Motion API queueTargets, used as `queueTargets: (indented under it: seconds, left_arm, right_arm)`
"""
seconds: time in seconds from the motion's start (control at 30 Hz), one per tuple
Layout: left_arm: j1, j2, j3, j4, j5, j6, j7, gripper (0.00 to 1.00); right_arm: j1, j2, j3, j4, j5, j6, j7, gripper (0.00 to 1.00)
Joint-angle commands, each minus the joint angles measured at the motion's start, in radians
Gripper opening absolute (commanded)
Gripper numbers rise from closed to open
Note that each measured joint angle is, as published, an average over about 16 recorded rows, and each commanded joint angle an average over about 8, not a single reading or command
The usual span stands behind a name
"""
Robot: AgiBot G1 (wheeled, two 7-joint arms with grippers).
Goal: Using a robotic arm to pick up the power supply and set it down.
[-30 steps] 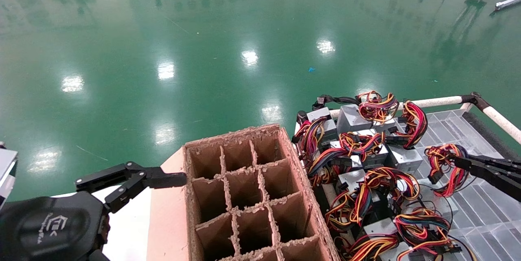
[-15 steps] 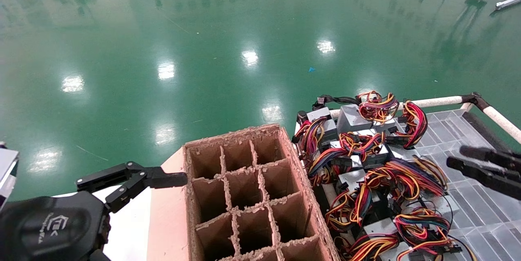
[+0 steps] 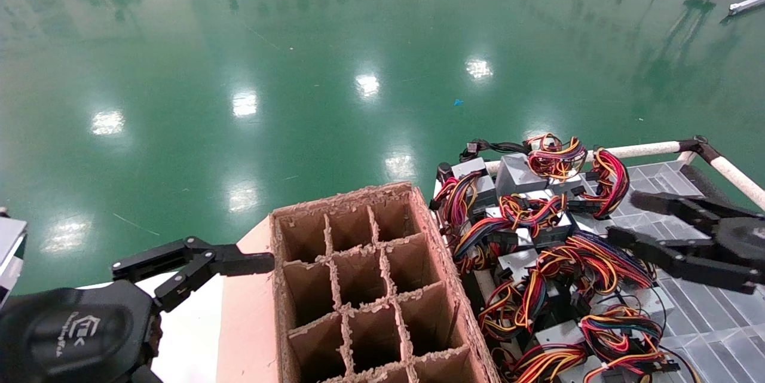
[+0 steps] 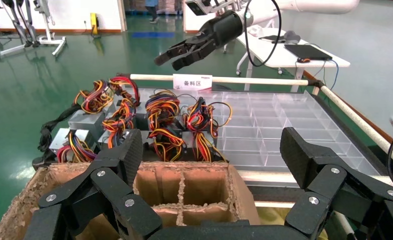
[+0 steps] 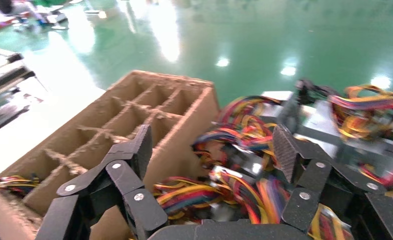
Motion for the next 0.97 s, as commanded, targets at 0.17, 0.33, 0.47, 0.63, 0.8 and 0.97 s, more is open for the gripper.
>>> queueTargets:
  seconds: [0.17,0.33,0.47,0.63,0.8,0.97]
  left_arm:
    - [0.000,0.000,0.000,0.000,0.000,0.000,0.000,1.00]
    - [0.000,0.000,0.000,0.000,0.000,0.000,0.000,1.00]
    - [0.000,0.000,0.000,0.000,0.000,0.000,0.000,1.00]
    - [0.000,0.000,0.000,0.000,0.000,0.000,0.000,1.00]
    - [0.000,0.000,0.000,0.000,0.000,0.000,0.000,1.00]
    - [0.000,0.000,0.000,0.000,0.000,0.000,0.000,1.00]
  right_arm:
    - [-0.048,-0.011,0.058,0.110,-0.008,0.009,0.026,1.00]
    - [-0.088,-0.020,0.106,0.202,-0.014,0.017,0.048,1.00]
    - [-0.121,-0.027,0.144,0.275,-0.020,0.023,0.065,1.00]
    - [-0.161,-0.036,0.192,0.366,-0.026,0.030,0.087,1.00]
    - [-0.200,-0.045,0.240,0.457,-0.033,0.038,0.108,1.00]
    - [-0.229,-0.052,0.274,0.521,-0.037,0.043,0.124,1.00]
